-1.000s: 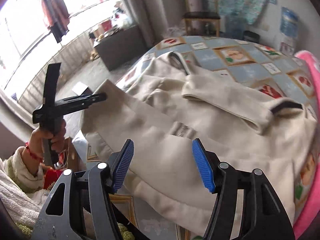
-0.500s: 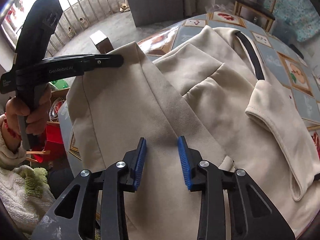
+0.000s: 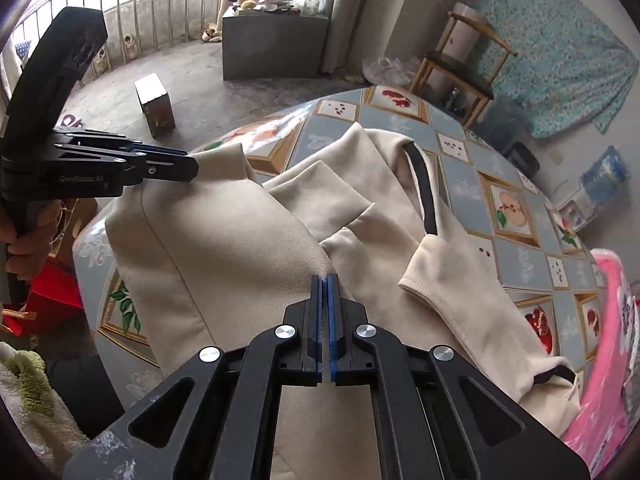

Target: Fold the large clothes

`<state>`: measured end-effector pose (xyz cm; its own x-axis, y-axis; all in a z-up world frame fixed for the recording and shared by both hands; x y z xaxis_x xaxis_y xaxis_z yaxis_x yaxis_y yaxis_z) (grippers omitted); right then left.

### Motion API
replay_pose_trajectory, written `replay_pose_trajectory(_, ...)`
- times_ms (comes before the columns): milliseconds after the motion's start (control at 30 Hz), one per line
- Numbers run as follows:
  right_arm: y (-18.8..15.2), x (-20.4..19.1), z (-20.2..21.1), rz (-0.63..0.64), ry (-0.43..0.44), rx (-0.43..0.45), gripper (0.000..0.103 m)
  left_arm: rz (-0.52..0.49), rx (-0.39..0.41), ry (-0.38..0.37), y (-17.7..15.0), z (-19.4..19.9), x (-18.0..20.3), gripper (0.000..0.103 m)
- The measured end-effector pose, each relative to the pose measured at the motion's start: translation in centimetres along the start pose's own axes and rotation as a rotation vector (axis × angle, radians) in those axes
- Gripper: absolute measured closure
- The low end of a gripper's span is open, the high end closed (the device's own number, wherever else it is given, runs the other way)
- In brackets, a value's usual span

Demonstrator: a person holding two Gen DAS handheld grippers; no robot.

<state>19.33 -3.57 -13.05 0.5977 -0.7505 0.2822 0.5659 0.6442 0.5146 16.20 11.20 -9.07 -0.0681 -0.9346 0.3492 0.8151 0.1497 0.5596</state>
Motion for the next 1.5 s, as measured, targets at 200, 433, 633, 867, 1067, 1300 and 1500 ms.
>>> replay_pose_trajectory(200,-2.0,0.3,-2.8,-0.049,0.018,-0.041,0.099,-0.068,-0.022,0.1,-0.5,-1.5,0.2,0.084)
replay_pose_trajectory(433,-4.8,7.6,3.9,-0.248,0.078,0.028,0.068,-0.133,-0.007,0.206,-0.6,-2.0,0.3,0.093)
replay_pose_trajectory(633,-10.2,9.7,5.5,-0.21,0.118,-0.071,0.048,-0.155,-0.012,0.239,-0.5,-2.1,0.2,0.093)
replay_pose_trajectory(867,-13.0,8.4,1.5,-0.126,0.185,-0.186,0.047,-0.129,-0.026,0.255,-0.3,-2.4,-0.2,0.093)
replay_pose_trajectory(1067,-13.5,7.5,1.4,-0.135,0.214,-0.191,0.067,-0.125,-0.024,0.279,-0.2,-2.5,-0.1,0.093)
replay_pose_trajectory(1300,-12.2,8.3,5.2,-0.214,0.15,-0.08,0.093,-0.147,0.0,0.302,0.0,-2.0,0.2,0.093)
replay_pose_trajectory(1500,-13.3,9.0,2.1,-0.358,0.057,-0.088,0.081,-0.167,0.008,0.333,0.2,-1.8,0.2,0.093)
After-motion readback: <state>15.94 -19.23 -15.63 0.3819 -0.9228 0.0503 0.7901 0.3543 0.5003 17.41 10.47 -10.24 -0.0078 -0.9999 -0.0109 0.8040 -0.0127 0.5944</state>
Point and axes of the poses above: each gripper's, at about its wrist camera, not at the fingertips, and z roughly against the way its jaws point, x to its right, y to its top, the point moved 6 cm from there along -z, roughly the way its jaws point, and after that the axes turned 1 degree about z, right-handed, at the moved point
